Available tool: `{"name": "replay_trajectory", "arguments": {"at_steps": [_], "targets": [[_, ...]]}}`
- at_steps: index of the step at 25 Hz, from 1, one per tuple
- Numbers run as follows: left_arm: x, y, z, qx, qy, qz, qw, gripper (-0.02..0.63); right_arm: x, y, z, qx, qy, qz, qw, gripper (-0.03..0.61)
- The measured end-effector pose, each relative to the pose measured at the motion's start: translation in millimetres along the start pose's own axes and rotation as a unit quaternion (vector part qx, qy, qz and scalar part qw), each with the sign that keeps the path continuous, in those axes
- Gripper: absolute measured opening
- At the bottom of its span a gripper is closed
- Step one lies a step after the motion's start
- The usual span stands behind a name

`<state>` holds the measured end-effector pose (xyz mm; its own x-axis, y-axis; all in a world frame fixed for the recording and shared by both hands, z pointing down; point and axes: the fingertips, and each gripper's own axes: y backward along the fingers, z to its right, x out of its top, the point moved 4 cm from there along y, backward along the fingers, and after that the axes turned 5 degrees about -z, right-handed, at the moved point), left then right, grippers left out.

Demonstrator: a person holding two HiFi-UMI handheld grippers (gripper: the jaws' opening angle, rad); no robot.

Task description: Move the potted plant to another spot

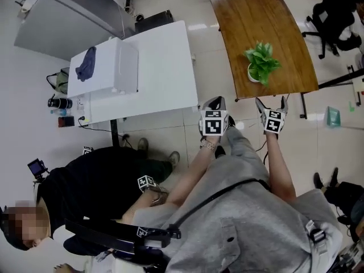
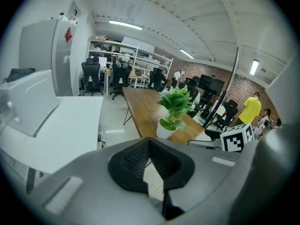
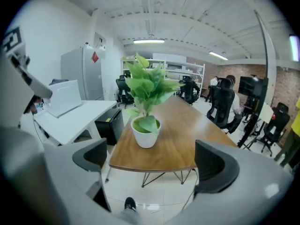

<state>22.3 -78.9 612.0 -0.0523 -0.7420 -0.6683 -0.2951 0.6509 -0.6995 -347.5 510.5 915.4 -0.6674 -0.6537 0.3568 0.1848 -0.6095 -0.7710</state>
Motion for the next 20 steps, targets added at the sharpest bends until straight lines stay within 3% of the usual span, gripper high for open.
{"name": "replay_trajectory", "arguments": {"at_steps": [5, 9, 11, 13, 14, 20], "targets": [[-27.1, 29.4, -1.0, -0.001, -0.004, 0.01, 0.9999, 0.011, 13.9, -2.5, -1.9, -0.009, 0.007, -0.004, 1.0, 0.581], [-25.3, 52.2, 10.9, 0.006, -0.001, 0.027, 0.9996, 0.011, 10.2, -4.3, -3.7, -0.022, 0.024, -0.02, 0.999, 0.556], [-17.6, 58.3, 18.5, 0.02, -0.015, 0.035, 0.9991, 0.009, 11.7, -1.7, -0.2, -0.025, 0.023, -0.022, 0.999, 0.373], [-7.7, 62.0, 23.2, 0.033, -0.024, 0.044, 0.9982, 0.008, 15.7, -0.4, 1.5, -0.023, 0.02, -0.019, 0.999, 0.085], [-2.5, 64.2, 24.3, 0.038, -0.024, 0.048, 0.9978, 0.008, 18.5, -0.7, 1.2, -0.022, 0.018, -0.017, 0.999, 0.004], [11.5, 69.3, 35.2, 0.055, -0.014, 0.051, 0.9971, 0.003, 15.5, 5.8, 0.8, -0.011, 0.008, -0.016, 1.0, 0.0]]}}
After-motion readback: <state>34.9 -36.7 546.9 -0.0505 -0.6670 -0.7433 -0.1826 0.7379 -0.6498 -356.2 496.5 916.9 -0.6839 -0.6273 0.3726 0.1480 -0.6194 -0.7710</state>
